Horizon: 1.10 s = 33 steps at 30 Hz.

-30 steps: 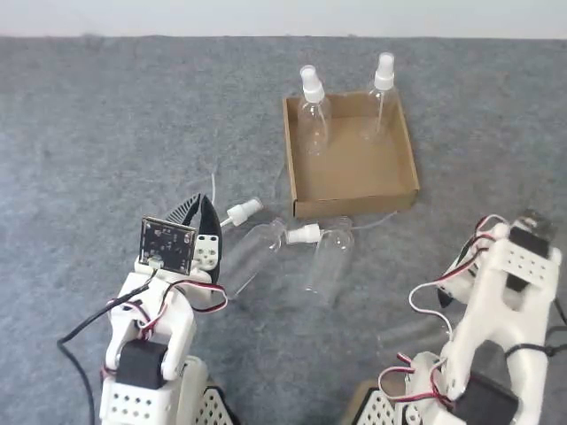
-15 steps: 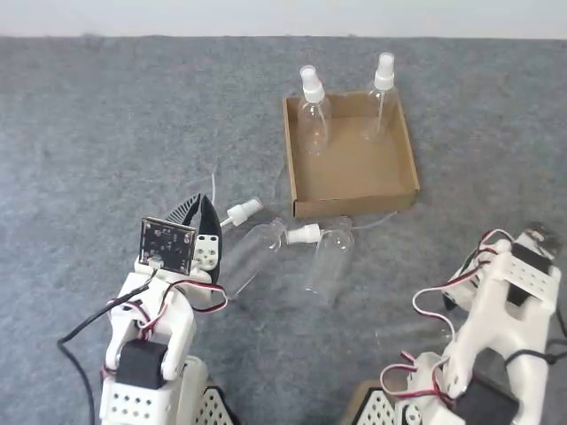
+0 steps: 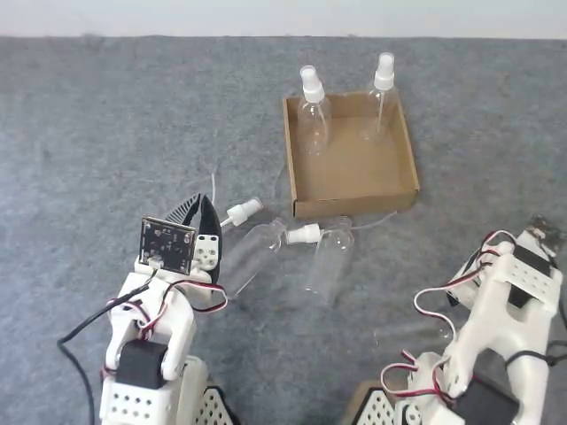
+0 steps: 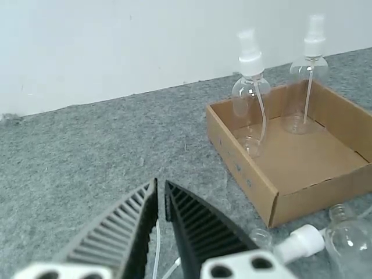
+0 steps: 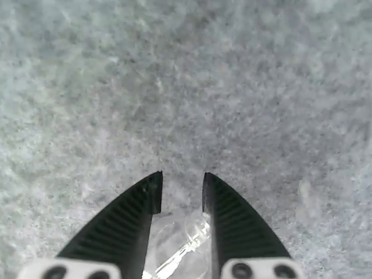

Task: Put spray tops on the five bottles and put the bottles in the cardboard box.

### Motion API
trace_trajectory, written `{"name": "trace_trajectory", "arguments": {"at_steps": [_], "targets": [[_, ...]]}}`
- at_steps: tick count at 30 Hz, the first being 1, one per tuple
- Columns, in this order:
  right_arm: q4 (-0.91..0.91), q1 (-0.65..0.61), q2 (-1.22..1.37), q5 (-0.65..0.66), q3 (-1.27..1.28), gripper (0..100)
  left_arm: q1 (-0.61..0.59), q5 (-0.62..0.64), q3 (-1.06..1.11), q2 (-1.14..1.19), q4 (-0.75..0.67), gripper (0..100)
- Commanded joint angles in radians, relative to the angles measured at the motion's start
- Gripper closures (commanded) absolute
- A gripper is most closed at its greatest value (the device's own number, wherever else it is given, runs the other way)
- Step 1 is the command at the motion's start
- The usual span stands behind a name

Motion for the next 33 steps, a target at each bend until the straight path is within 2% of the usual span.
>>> {"name": "trace_trajectory", "arguments": {"at_steps": [1,8,15,20,23,26,33], "targets": [[-0.008,0.018,-0.053,0.009,-0.031,86.4,0.006,-0.008,-0.005,-0.006,-0.032,99],[0.018,0.010,-0.059,0.023,-0.112,84.2,0.006,-0.008,-0.005,-0.006,-0.032,99],[0.289,0.010,-0.059,0.101,-0.224,83.8,0.006,-0.008,-0.005,-0.006,-0.032,99],[0.338,-0.007,-0.061,0.224,-0.236,83.9,0.006,-0.008,-0.005,-0.006,-0.032,99],[0.380,-0.116,-0.061,0.305,-0.265,84.2,0.006,-0.008,-0.005,-0.006,-0.032,99],[0.489,-0.275,-0.061,0.371,-0.316,84.2,0.006,-0.008,-0.005,-0.006,-0.032,99],[0.673,-0.564,-0.061,0.387,-0.402,84.2,0.002,-0.008,-0.005,-0.006,-0.032,99]]}}
